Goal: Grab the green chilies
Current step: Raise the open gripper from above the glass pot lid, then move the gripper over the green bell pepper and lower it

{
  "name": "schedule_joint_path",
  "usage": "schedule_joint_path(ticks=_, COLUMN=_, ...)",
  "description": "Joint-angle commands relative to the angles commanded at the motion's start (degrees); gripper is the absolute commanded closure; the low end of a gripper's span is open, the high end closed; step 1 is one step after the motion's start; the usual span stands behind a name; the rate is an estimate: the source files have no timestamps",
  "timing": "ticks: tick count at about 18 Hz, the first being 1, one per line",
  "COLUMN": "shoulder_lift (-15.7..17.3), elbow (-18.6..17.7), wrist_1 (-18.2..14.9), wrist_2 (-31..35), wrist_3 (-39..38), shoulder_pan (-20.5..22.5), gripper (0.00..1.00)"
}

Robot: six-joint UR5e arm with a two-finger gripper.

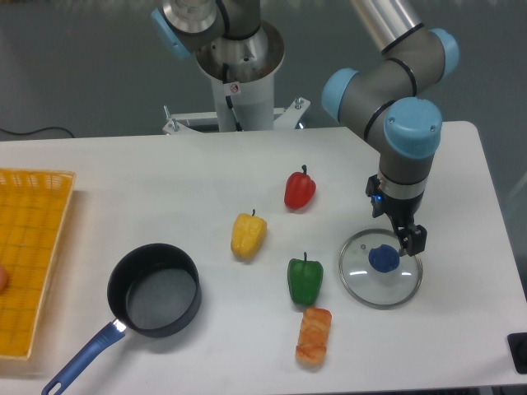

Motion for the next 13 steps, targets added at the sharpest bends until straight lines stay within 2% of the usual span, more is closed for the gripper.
schedule_joint_path(ticks=8, shoulder_lift=0.44, elbow=-1.05, wrist_1=0.35, wrist_2=-0.62, wrist_3=-2.03, shoulder_pan=0.09, gripper=0.00)
schedule_joint_path(ticks=13, shoulder_lift=0.44, elbow=-2.46, wrist_1=0.61, wrist_2=-0.70, wrist_3=-18.87, shoulder_pan=-0.88, gripper=0.00)
